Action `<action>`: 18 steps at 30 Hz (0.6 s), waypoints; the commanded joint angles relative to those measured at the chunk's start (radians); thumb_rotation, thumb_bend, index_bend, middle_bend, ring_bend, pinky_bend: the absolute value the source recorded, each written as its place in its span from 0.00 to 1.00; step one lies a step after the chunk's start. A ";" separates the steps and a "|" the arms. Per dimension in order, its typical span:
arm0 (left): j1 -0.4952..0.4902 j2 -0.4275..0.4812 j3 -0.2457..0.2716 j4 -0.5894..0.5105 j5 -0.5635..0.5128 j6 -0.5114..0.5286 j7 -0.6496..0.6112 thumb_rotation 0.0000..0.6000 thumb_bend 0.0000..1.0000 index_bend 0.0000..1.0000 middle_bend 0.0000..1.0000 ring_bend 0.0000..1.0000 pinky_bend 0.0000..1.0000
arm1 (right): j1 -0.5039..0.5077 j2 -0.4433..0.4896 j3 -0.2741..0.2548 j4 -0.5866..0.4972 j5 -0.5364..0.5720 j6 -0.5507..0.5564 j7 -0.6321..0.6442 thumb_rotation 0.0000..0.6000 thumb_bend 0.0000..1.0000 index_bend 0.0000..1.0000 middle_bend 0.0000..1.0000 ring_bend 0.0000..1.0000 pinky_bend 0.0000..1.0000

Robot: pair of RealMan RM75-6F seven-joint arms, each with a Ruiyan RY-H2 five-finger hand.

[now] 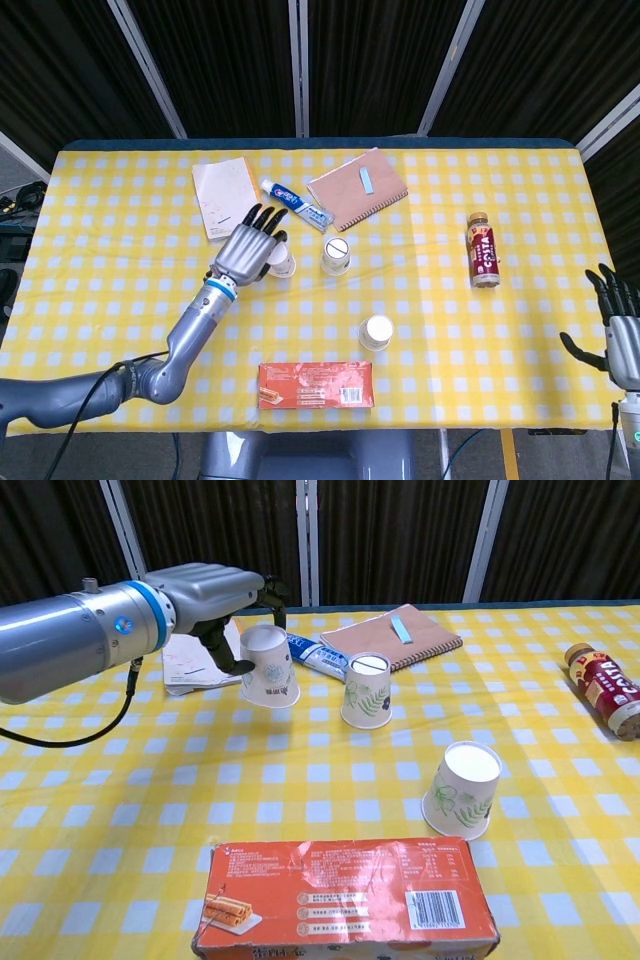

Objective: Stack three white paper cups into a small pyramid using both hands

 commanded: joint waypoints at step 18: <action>-0.173 -0.186 0.028 0.310 -0.061 -0.064 -0.068 1.00 0.36 0.19 0.00 0.00 0.00 | -0.009 0.003 0.013 0.014 0.018 -0.003 0.020 1.00 0.13 0.01 0.00 0.00 0.00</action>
